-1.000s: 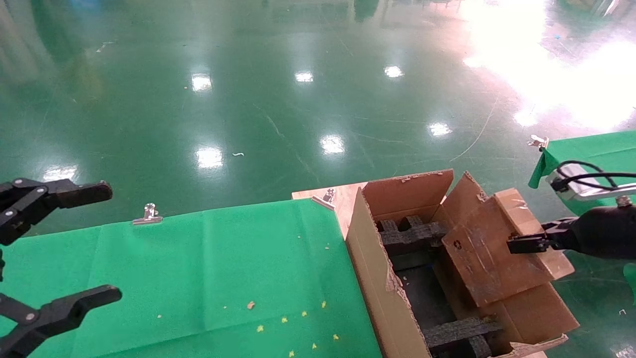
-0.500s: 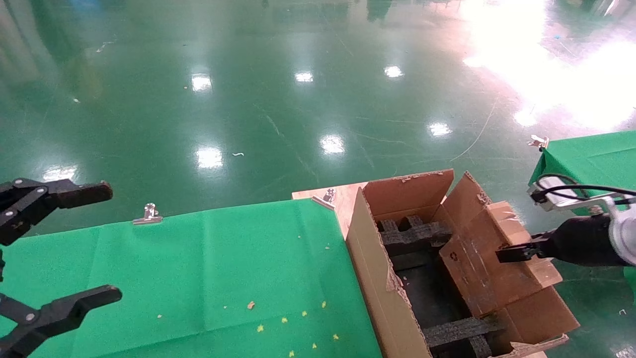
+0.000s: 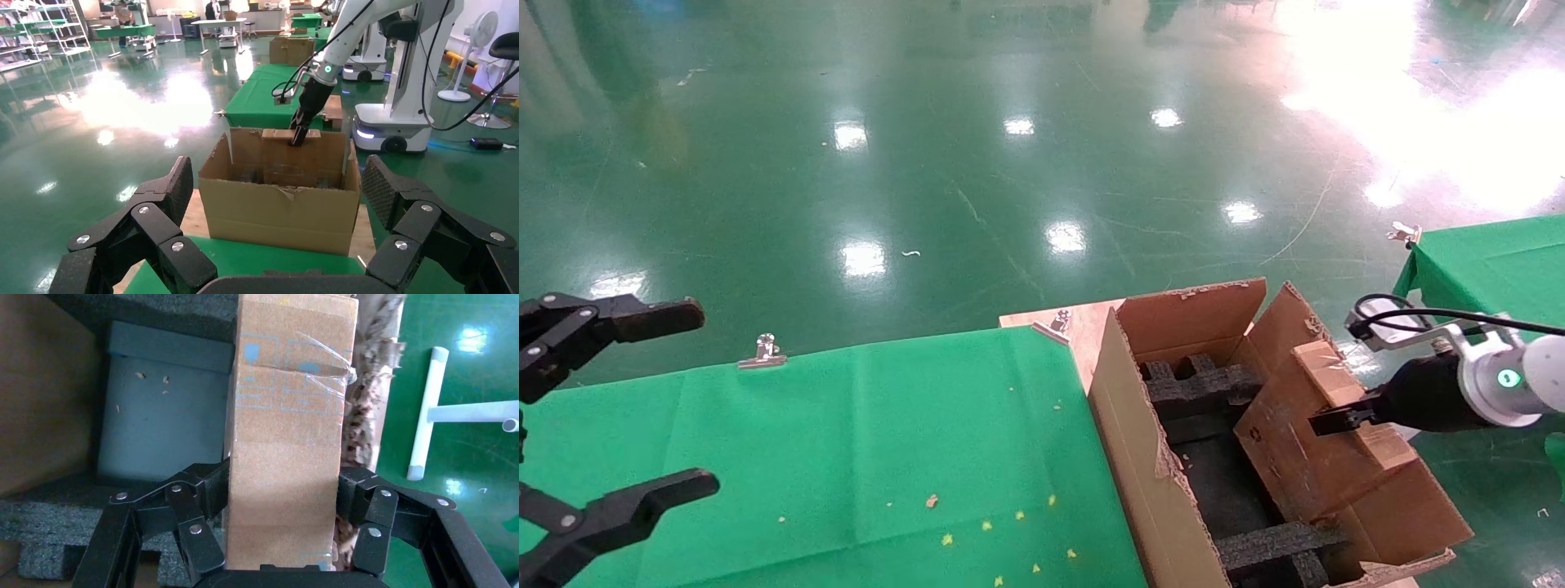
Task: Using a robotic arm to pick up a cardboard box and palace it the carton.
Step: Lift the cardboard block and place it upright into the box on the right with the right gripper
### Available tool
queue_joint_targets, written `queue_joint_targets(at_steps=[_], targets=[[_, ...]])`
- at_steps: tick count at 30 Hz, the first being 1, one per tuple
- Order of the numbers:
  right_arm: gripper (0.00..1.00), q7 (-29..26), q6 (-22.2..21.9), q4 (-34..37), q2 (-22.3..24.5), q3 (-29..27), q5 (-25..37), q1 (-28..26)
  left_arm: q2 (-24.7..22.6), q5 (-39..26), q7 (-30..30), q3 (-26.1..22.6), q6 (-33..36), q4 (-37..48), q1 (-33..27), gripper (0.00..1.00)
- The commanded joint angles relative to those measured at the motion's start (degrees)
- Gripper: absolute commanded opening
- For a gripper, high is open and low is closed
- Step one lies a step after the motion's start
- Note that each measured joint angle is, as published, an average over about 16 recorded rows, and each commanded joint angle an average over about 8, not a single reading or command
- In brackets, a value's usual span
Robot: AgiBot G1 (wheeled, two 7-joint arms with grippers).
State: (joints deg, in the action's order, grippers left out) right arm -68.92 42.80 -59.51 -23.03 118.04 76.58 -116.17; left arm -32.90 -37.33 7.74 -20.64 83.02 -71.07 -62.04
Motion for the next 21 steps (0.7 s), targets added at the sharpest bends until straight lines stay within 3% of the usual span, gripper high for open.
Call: queue_joint_targets(at_steps=[1,21], targets=[[0.0,0.08,-0.27,0.88,-1.12,0.13,-0.2,0.72,0.0,0.0,0.0,0.0,0.0,0.0,0.0,1.0],[0.0,6.0,-1.94,12.57,-10.64,-1.03,-6.26,9.78,0.0,0.0,0.0,0.0,0.0,0.0,0.0,1.0]])
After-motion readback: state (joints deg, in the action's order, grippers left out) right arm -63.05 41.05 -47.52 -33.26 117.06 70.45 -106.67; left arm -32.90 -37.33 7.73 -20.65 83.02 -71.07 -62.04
